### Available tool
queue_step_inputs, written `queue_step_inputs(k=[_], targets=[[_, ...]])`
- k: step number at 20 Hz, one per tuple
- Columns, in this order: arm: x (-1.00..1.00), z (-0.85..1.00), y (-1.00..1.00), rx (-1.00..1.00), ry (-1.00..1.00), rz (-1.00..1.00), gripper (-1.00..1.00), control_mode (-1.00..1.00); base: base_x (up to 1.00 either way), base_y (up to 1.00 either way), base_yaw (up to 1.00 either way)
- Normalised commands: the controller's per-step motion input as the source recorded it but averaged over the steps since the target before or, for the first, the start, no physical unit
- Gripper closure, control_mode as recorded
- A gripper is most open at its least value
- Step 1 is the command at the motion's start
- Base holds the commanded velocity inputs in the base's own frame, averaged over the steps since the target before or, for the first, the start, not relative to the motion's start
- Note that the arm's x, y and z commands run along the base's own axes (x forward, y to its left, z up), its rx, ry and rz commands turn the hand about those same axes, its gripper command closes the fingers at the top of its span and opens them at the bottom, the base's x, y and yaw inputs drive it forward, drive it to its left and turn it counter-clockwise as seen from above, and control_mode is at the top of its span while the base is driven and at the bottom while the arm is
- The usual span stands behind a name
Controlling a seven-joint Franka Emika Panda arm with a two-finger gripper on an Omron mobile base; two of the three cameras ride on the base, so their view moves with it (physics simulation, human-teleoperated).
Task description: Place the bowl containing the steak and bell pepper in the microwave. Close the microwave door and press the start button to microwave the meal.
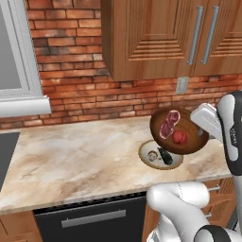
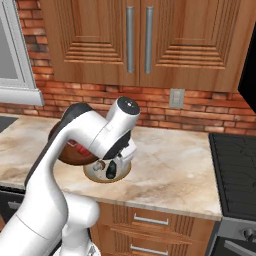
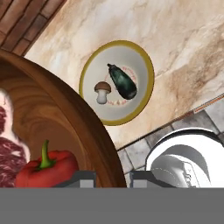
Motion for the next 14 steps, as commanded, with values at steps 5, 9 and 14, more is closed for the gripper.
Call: queue_step_inputs(k=[5,9,14], targets=[[-0.04,0.00,0.00,0.00,0.00,0.00,1.00,1.00,0.00,0.00,0.00],[0.00,0.00,0.00,0.00,0.00,0.00,1.00,1.00,-0.16,0.00,0.00],[0.00,0.00,0.00,0.00,0.00,0.00,1.00,1.00,-0.57,0.00,-0.03]])
